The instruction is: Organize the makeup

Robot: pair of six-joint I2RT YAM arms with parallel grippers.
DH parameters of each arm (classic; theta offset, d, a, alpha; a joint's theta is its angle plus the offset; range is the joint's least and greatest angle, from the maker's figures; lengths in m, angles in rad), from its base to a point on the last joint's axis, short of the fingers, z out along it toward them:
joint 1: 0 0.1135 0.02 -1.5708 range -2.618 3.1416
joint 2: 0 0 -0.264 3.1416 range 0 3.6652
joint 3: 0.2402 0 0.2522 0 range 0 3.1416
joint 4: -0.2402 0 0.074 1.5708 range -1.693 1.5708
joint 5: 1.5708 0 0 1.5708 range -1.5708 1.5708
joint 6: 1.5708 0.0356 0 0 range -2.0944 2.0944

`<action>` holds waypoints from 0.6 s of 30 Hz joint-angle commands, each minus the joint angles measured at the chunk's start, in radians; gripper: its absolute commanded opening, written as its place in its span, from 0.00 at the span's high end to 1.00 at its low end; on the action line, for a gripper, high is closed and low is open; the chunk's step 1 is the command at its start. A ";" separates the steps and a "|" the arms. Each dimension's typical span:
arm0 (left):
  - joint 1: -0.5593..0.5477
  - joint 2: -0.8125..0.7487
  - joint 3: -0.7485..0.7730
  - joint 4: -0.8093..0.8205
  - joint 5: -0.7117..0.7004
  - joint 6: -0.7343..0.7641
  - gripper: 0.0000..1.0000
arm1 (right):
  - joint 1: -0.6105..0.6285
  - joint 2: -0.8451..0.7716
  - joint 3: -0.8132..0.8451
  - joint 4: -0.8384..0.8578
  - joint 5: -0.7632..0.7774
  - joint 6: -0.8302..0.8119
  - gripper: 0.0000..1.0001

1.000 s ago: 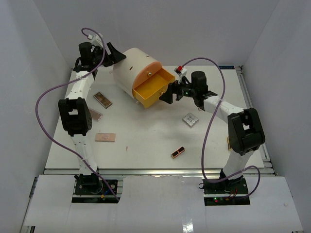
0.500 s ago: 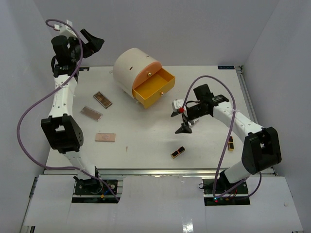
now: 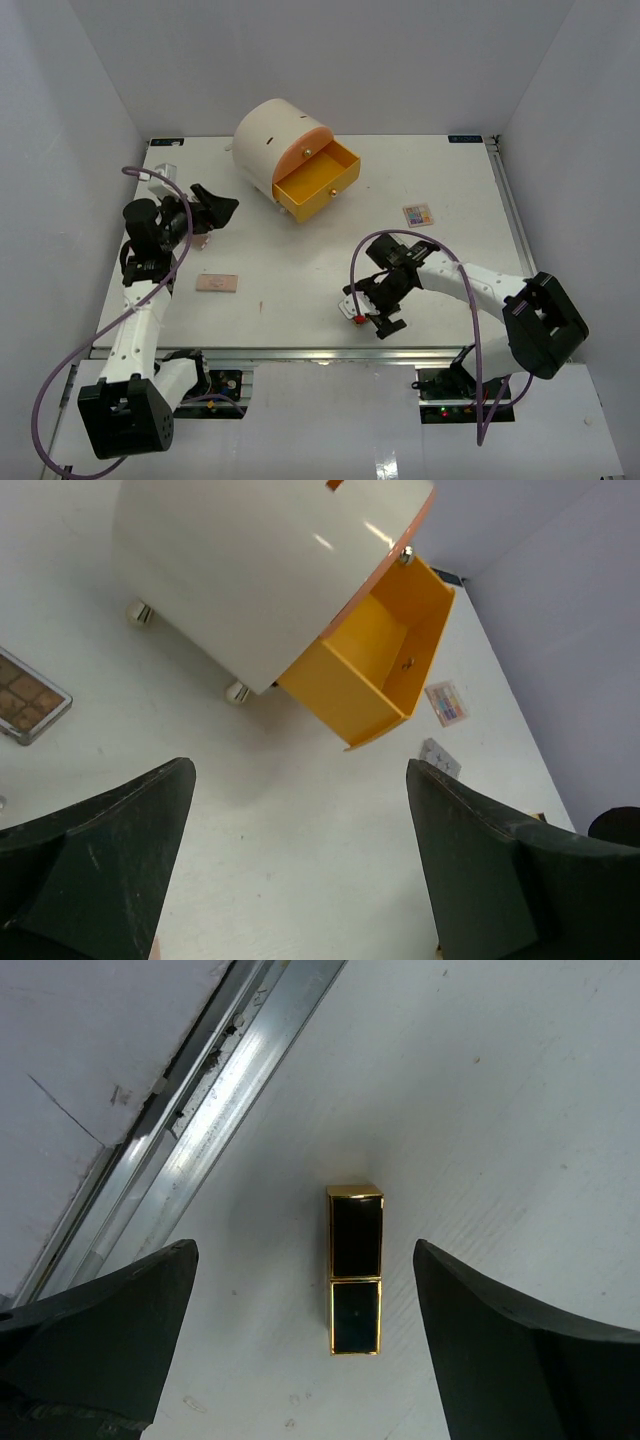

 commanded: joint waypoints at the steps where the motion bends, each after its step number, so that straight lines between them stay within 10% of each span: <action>1: 0.000 -0.054 -0.073 -0.013 0.005 0.043 0.03 | 0.021 0.029 -0.019 0.119 0.064 0.096 0.08; 18: 0.000 -0.171 -0.095 -0.052 0.035 0.048 0.03 | 0.032 0.060 0.013 0.201 0.152 0.195 0.72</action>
